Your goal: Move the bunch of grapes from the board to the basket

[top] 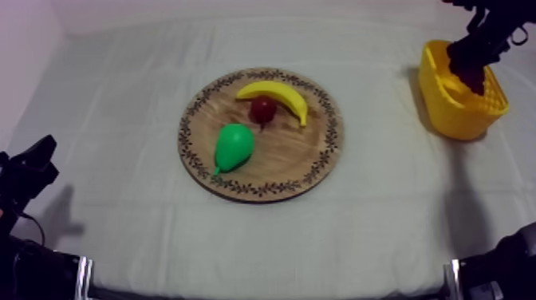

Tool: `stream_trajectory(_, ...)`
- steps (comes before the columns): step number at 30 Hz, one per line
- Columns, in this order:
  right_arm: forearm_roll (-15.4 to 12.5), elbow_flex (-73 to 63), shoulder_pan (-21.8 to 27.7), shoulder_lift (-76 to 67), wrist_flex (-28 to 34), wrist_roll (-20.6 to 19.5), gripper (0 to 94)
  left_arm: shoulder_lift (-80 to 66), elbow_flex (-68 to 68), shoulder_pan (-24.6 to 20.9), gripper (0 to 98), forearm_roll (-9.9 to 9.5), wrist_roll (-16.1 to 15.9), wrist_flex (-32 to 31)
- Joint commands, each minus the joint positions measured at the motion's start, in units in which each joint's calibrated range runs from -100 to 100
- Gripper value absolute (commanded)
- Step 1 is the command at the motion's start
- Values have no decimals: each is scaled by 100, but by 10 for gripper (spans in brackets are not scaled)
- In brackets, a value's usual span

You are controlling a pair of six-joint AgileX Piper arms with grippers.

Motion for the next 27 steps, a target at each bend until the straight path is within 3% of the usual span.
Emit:
stream_trajectory(1, 13, 1, -5, 101, 24, -127, 438, 0, -1, -1, 1, 0, 1, 0)
stream_trajectory(5, 67, -13, 5, 166, 28, -178, 646, 0, -1, -1, 1, 0, 1, 0)
stream_trajectory(9, 112, -4, 17, 21, -53, -273, 744, 0, -1, -1, 1, 0, 1, 0)
stream_trajectory(21, 115, 1084, 14, -2137, -732, -258, 690, 0, -1, -1, 1, 0, 1, 0)
stream_trajectory(27, 291, 2149, -167, -3722, -984, -426, 658, 0, -1, -1, 1, 0, 1, 0)
